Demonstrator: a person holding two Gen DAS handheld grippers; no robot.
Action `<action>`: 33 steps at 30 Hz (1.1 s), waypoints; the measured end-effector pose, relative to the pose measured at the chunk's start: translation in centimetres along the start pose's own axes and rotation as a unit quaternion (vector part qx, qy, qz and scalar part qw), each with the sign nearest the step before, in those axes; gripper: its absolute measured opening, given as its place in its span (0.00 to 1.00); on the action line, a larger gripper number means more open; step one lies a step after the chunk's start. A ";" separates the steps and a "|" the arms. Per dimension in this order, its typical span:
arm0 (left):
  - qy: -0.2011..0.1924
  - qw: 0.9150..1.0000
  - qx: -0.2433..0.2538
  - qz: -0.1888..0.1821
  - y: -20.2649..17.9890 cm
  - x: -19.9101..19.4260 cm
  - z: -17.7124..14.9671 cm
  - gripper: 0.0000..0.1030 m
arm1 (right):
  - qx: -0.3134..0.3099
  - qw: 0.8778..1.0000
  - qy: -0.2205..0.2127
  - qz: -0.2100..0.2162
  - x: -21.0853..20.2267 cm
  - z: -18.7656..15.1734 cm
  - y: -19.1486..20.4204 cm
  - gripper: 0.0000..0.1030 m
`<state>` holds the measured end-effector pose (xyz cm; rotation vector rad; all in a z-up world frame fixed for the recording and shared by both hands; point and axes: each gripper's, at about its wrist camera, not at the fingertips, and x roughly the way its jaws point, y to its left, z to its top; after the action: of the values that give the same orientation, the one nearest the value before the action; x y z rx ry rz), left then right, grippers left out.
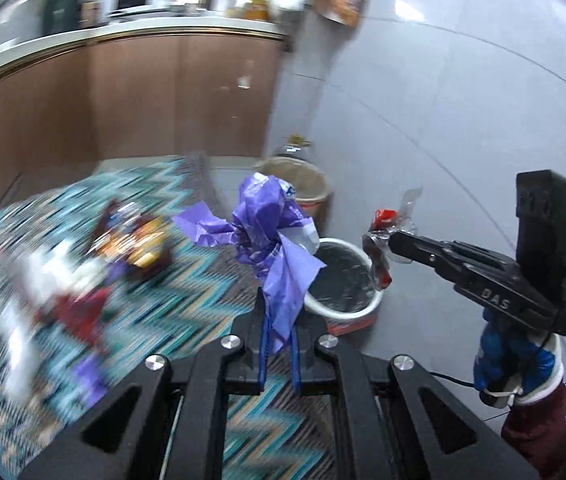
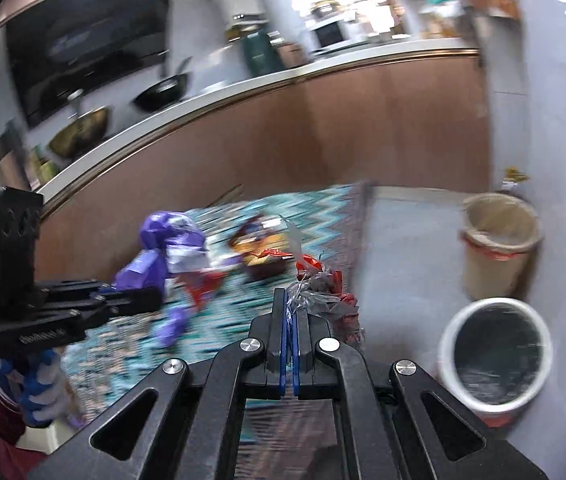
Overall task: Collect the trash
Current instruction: 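Carry the purple wrapper with the left tool to the white-rimmed bin while the right tool carries a clear wrapper, then open both tools over the bin to drop the wrappers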
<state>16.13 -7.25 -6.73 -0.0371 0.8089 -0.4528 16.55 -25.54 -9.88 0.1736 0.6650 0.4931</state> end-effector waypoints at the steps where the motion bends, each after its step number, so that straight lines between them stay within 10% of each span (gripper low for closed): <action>1: 0.004 1.000 0.012 -0.010 -1.1 1.3 1.2 0.08 | 0.013 1.000 -0.005 -0.019 -0.5 0.5 -2.2 0.02; 9: 0.053 0.994 0.080 -0.059 -8.0 12.2 7.3 0.08 | 0.083 0.994 -0.010 -0.076 0.2 1.9 -12.9 0.02; 19: 0.153 0.981 0.092 -0.077 -11.1 24.7 7.3 0.09 | 0.148 0.983 0.021 -0.111 4.8 -0.2 -20.5 0.05; 33: 0.206 0.970 0.033 -0.127 -10.6 31.6 6.6 0.31 | 0.160 0.974 0.018 -0.158 5.8 -0.6 -22.0 0.32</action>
<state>35.78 -30.53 -21.76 0.0172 1.2039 -0.7453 28.53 -41.87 -20.32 0.3564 0.7889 0.0813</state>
